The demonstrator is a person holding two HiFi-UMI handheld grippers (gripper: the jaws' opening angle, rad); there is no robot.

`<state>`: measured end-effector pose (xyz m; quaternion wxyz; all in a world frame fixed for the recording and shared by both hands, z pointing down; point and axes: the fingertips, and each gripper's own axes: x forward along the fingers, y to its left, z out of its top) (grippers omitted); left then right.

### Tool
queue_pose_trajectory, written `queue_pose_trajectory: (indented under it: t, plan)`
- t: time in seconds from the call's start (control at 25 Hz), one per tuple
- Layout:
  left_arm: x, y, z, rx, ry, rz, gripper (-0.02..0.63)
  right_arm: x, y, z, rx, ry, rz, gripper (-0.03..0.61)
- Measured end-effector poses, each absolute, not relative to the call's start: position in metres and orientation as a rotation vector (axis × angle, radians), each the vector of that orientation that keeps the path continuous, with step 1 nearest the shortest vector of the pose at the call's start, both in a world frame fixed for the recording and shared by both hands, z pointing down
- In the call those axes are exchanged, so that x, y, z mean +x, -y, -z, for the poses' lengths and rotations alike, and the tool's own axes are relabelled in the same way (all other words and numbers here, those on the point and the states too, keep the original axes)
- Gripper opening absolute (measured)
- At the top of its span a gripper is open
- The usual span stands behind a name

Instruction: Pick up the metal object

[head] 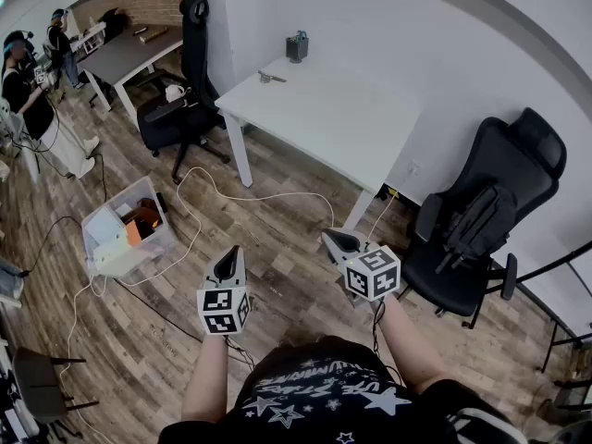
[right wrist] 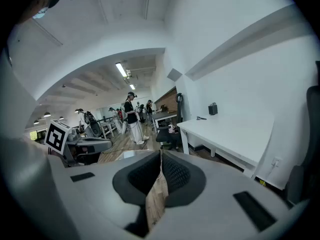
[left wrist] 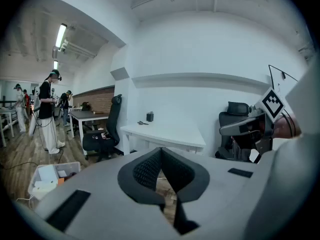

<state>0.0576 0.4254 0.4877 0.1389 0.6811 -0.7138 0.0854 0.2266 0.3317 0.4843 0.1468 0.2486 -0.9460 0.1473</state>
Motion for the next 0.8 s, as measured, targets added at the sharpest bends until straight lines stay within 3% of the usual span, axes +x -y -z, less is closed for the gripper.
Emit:
queue_pose_trajectory:
  t: [0.8]
  plan:
    - [0.029, -0.456, -0.506, 1.944, 2.047, -0.279, 0.020, 0.199, -0.358, -0.503, 0.702, 2.715, -0.464, 0.049]
